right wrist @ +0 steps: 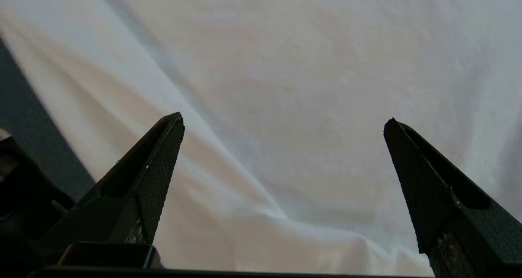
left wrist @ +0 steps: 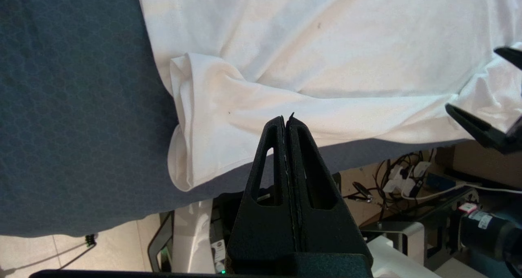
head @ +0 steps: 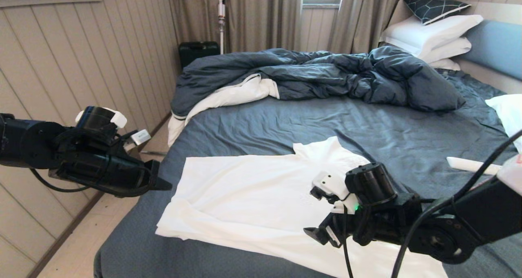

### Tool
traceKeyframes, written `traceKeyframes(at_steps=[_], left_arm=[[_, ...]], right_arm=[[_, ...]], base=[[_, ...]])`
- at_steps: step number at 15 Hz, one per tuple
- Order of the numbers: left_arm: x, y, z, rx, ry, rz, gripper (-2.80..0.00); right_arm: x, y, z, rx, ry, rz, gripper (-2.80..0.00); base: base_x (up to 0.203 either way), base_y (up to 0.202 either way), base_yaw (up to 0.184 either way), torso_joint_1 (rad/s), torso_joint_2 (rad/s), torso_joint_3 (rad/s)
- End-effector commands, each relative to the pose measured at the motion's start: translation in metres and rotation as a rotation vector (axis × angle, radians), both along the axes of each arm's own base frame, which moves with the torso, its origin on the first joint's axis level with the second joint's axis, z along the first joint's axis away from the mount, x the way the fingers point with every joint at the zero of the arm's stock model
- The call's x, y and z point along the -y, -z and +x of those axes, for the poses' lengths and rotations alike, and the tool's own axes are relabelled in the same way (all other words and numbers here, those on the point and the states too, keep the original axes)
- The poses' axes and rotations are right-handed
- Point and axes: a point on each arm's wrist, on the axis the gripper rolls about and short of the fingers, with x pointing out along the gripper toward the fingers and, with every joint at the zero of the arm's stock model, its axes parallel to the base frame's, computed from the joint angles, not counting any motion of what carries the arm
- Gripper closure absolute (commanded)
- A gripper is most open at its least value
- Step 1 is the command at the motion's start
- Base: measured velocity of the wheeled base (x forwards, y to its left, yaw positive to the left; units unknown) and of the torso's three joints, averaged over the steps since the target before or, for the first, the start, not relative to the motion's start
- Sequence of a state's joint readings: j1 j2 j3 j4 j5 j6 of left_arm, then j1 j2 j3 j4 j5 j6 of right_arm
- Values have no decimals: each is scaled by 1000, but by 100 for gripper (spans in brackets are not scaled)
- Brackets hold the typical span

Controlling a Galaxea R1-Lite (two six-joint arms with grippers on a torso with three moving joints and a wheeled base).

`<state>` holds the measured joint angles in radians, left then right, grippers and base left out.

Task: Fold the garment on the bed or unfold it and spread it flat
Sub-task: Fold the white T-shirt

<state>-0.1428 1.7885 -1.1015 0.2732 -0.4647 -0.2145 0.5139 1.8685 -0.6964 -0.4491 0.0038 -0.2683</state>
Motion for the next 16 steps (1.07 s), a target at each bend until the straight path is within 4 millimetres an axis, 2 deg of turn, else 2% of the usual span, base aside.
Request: traceKeyframes(at_steps=[1,7,10,16], left_arm=[[0,-1,-1,2,0,-4,0],[0,-3,3,6,-4,-35,0],[1,-6,1,16,8,-62,0],[1,-5,1,19,10,-65,0]], right_arm=[[-12,7,2,-17,-34,-4,-280],[-41,29,-2,-63,-124,-26,-280],[-48,28,-5,-56,-146,-26,-280],[-65,39,17,-44,-138,-25,-280]], base=[[0,0,0,0,0,0],[0,0,0,0,0,0],[0,0,0,0,0,0],[0,0,0,0,0,0]])
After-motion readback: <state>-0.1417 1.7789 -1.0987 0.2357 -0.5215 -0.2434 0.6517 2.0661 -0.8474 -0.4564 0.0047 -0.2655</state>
